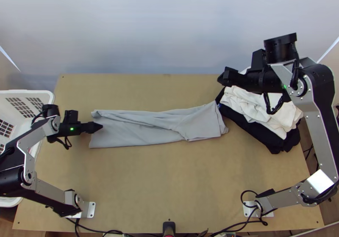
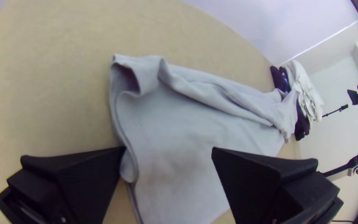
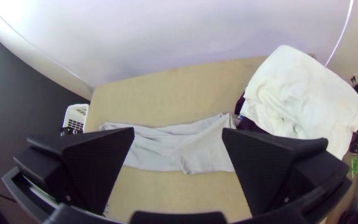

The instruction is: Fold the t-shirt

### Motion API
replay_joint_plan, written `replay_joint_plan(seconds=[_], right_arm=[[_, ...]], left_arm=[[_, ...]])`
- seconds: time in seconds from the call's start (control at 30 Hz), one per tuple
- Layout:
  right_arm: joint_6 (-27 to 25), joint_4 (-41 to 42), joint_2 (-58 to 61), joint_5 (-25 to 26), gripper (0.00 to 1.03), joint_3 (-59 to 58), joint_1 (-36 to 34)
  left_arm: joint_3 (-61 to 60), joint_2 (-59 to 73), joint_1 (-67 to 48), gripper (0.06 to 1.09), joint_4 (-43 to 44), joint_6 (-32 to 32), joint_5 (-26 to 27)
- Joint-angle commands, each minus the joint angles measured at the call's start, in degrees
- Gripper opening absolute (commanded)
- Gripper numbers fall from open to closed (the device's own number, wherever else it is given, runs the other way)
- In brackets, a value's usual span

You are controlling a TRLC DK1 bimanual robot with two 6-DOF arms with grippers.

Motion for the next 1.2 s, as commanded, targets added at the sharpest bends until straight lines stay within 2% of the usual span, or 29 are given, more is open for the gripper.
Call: replay_joint_plan(seconds=[0.0, 0.1, 0.13, 0.17, 0.2, 0.23, 0.3, 0.53, 0.67, 0.83, 0.97, 1.17], right_arm=[[-0.3, 0.1, -0.2, -0.3, 0.98, 0.2, -1.0], [-0.7, 0.1, -0.4, -0.4, 0.98, 0.3, -1.0], [-0.9, 0.2, -0.5, -0.3, 0.98, 0.2, -1.1], [-1.0, 0.1, -0.7, -0.3, 0.98, 0.2, -1.1], [-1.1, 0.1, -0.8, -0.3, 0.98, 0.2, -1.2], [-1.1, 0.1, -1.0, -0.3, 0.98, 0.1, -1.3], [-1.1, 0.1, -1.4, -0.3, 0.98, -0.3, -1.4], [-1.6, 0.1, -2.5, -0.3, 0.98, -2.3, -1.6], [-1.8, 0.1, -2.5, -0.3, 0.98, -2.5, -1.9], [-2.2, 0.1, -2.7, -0.3, 0.98, -3.9, -2.1], [-2.3, 0.1, -2.8, -0.4, 0.98, -4.8, -2.0], [-2.4, 0.1, -2.8, -0.3, 0.98, -6.4, -2.1]], left_arm=[[0.1, 0.0, -7.8, 1.04, 1.8, -4.9, -0.1], [0.1, -0.1, -9.9, 1.03, 2.4, -5.2, -0.6], [0.1, -0.3, -10.4, 1.01, 2.5, -5.2, -1.4], [0.1, -0.5, -10.5, 0.94, 2.5, -5.2, -1.8], [0.0, -1.0, -10.5, 0.82, 2.4, -5.2, -2.0], [-0.2, -1.5, -10.1, 0.63, 2.5, -5.3, -2.6], [-0.2, -2.2, -8.2, 0.08, 4.3, -5.9, -2.7], [2.6, -0.4, 5.8, 0.09, 2.4, -3.7, -2.6], [8.1, 3.6, 16.1, 0.09, -4.3, 4.9, -2.5], [17.2, 8.3, 24.9, 0.09, -10.7, 9.6, -2.6], [22.9, 4.3, 24.0, 0.09, -21.7, 8.6, -2.6], [24.7, -13.3, 10.8, 0.09, -26.0, 0.5, -2.4]])
